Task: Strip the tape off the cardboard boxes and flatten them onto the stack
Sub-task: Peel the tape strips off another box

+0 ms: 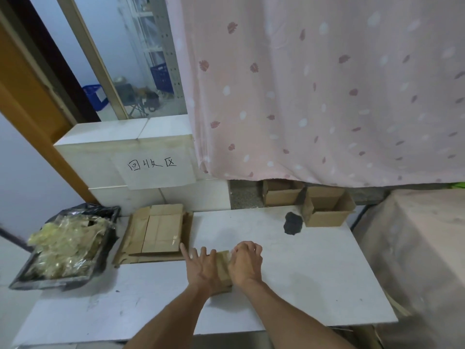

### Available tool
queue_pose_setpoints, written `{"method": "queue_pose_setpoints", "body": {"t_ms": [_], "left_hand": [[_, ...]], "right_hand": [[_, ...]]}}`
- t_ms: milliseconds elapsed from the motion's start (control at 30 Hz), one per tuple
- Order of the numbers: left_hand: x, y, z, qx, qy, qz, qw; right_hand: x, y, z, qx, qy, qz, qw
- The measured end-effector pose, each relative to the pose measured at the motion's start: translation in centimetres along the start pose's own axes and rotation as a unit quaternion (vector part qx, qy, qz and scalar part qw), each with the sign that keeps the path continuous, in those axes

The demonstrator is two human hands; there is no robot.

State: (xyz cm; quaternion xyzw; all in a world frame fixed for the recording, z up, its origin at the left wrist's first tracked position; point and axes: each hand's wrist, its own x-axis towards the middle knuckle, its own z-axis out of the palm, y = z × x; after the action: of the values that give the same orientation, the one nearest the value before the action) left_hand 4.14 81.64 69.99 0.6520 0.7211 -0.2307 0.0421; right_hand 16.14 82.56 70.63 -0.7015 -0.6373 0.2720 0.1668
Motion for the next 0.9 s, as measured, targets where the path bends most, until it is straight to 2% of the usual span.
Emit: {"method": "queue_pose_setpoints", "body": {"t_ms": [133,267,500,700,833,900], "left_hand": [[-0.6,1.8,1.2,0.01,-0.008,0.018,1.0],[-0.6,3.0,2.9,-0.009,-0.015,0.026,0.999],[-0.8,2.4,4.9,-0.106,-0.003,0.005,0.994],[-1.0,0.2,6.6,-0.202,0.014,-0.01,0.979],[-0.8,-0.3,7.2,-0.353,0.076,-0.011,0.932],[-1.0,-0.4,6.7,-0.475,0.086,-0.012,0.876]], "right_hand": [[0.2,0.0,-0.3,0.018,-0.038,-0.012,0.999],[1.5,-1.2,-0.8,0.033,-0.041,-0.034,0.998],[3.1,1.0,-0.3,-0.019,-0.082,0.031,0.996],[2.2,2.5,2.1,0.069,-0.089,0.132,0.985],[2.3,3.6,3.1,0.086,-0.123,0.141,0.979],[2.3,3.5,3.8,0.098,-0.148,0.116,0.977]]}}
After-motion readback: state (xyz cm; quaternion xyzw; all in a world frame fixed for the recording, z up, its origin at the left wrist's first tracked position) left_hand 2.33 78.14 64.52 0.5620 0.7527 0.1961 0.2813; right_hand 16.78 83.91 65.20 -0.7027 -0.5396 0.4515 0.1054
